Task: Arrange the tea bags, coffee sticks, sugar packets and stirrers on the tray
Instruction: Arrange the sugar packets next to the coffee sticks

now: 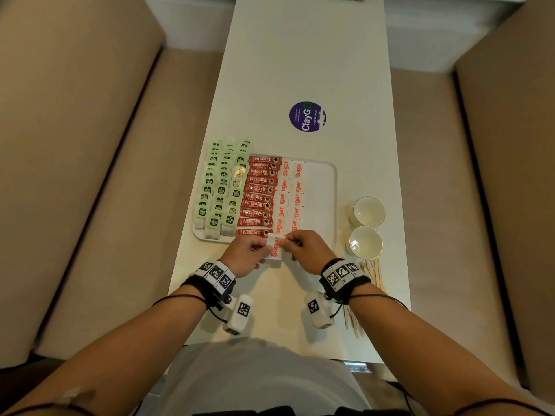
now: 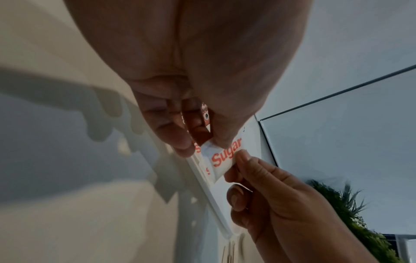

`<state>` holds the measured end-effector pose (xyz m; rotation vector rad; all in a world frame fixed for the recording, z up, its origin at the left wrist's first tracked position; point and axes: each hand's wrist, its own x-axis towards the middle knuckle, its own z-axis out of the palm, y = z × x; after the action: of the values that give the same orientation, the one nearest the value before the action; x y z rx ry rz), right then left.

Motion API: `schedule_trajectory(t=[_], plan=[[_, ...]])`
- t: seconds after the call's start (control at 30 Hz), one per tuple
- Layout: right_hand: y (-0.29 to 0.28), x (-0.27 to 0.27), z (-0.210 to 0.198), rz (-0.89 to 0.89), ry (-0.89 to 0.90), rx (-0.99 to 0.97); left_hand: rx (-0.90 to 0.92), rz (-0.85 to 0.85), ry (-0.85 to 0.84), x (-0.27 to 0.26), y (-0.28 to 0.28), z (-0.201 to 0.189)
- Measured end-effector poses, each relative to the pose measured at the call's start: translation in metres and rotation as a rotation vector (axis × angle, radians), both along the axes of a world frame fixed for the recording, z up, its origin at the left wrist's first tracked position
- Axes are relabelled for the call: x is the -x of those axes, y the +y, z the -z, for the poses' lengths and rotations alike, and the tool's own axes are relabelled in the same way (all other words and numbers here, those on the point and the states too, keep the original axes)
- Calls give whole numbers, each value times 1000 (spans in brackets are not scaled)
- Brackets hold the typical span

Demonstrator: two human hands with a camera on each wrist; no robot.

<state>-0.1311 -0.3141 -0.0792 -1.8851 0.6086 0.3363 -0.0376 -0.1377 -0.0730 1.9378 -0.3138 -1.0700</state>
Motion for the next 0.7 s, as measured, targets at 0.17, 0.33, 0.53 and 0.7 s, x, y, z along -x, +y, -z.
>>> schedule_trajectory(t=[0.17,0.33,0.53,0.7], plan=[[-17,-12,4,156,-16,89,-9,-37,12,-4,-3,7],[-25,-25,13,91,76,194,-40,28,-43,-7,-8,14],[-19,-33,19,37,163,258,-77,137,-143,-13,-18,14],[-18,-37,19,26,223,314,-149,299,-215,-21,-33,5]])
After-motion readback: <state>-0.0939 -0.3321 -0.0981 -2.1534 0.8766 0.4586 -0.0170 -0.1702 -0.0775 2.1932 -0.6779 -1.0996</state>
